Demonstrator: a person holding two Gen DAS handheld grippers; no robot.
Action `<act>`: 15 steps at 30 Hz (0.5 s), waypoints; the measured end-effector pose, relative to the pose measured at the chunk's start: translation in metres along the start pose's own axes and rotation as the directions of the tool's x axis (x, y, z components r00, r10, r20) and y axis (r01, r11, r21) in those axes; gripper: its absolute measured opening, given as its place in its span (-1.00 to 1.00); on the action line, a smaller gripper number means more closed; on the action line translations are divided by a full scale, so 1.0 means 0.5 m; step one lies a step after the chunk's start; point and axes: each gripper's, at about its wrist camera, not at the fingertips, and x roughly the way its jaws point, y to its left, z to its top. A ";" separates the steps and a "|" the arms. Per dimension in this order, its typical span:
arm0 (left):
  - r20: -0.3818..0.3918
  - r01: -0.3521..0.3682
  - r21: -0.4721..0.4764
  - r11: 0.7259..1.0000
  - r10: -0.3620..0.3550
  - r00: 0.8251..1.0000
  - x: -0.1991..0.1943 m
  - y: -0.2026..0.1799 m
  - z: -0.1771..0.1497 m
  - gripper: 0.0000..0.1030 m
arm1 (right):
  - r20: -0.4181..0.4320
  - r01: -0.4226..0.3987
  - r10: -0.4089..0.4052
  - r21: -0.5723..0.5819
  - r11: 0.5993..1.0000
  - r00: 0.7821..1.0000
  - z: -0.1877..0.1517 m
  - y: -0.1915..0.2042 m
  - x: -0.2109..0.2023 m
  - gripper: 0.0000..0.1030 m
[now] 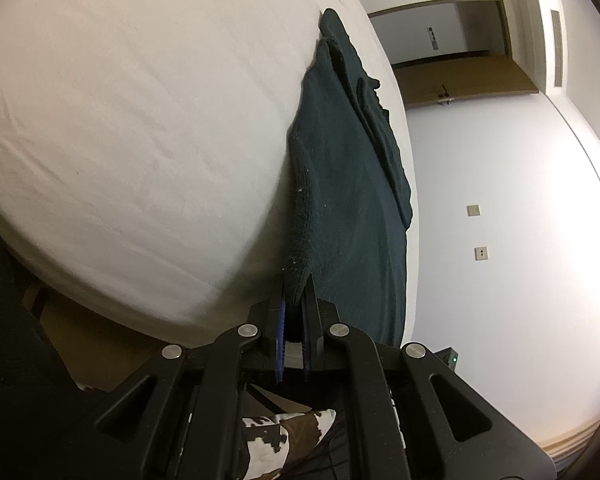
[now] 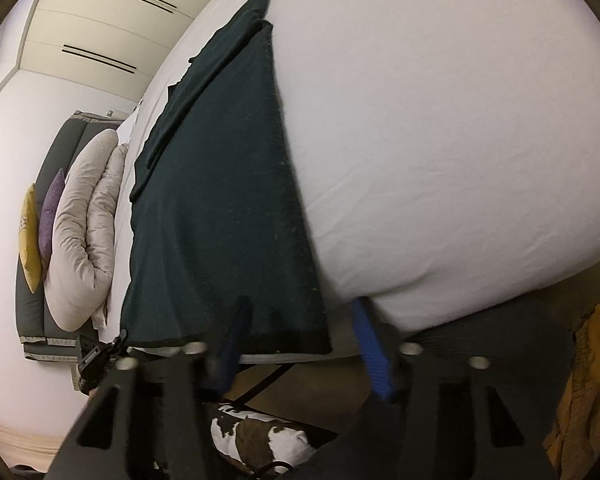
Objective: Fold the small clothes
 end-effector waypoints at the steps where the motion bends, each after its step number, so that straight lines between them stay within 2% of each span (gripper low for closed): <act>1: 0.001 0.002 0.000 1.000 -0.002 1.000 -0.001 0.000 0.000 -0.91 | 0.006 0.013 -0.013 -0.005 1.000 1.000 -0.001 -0.001 -0.002 -0.73; 2: 0.003 0.002 -0.001 1.000 -0.002 1.000 -0.001 0.000 0.000 -0.91 | 0.014 0.018 -0.018 -0.006 1.000 1.000 -0.003 -0.003 -0.005 -0.80; 8: 0.018 0.016 -0.011 1.000 -0.016 1.000 -0.009 0.002 -0.004 -0.91 | 0.054 0.016 -0.015 -0.015 1.000 0.998 -0.009 0.007 -0.012 -0.84; 15: 0.045 0.050 -0.021 0.999 -0.049 0.998 -0.033 -0.004 -0.003 -0.92 | 0.172 -0.068 0.066 0.007 0.998 0.983 -0.012 0.019 -0.070 -0.85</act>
